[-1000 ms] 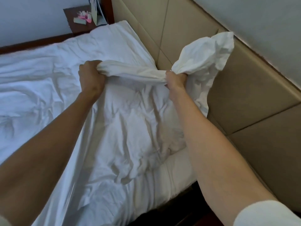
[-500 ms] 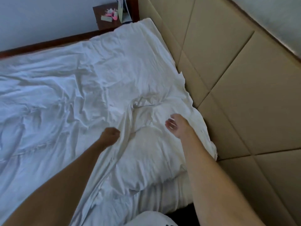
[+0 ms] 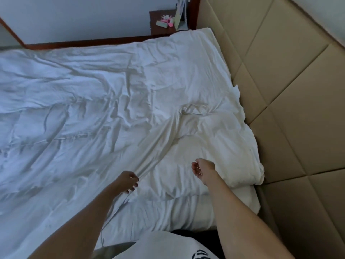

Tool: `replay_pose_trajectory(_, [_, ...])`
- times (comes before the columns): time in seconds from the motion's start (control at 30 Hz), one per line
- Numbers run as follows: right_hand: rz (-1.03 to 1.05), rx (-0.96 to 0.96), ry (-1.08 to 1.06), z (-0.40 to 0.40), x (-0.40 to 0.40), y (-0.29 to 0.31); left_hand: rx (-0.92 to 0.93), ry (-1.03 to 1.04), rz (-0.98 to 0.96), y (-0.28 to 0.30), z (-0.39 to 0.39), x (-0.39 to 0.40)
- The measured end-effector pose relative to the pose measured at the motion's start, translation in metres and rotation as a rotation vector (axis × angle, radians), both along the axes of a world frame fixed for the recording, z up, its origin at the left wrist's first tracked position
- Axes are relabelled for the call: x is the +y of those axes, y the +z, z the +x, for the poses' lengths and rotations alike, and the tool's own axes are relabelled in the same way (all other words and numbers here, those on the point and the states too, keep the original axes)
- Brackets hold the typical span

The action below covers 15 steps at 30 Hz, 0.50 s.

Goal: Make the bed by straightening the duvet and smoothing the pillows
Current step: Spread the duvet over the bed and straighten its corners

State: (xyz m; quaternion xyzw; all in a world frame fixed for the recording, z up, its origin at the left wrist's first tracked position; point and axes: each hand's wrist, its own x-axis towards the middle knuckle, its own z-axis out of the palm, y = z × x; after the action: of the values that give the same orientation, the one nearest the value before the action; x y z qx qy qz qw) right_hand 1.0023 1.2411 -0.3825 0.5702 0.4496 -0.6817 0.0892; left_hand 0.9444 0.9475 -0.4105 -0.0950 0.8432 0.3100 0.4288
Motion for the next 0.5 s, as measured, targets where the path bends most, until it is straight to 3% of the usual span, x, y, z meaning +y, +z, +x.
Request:
replay_pose_trajectory(0.3, [0.107, 0.073, 0.267, 0.036, -0.15, 0.017, 0.061, 0.267, 0.101, 0.016, 0.109, -0.166])
replay_pose_trajectory(0.5, [0.13, 0.104, 0.58, 0.068, -0.281, 0.014, 0.053, 0.45, 0.074, 0.011, 0.209, -0.298])
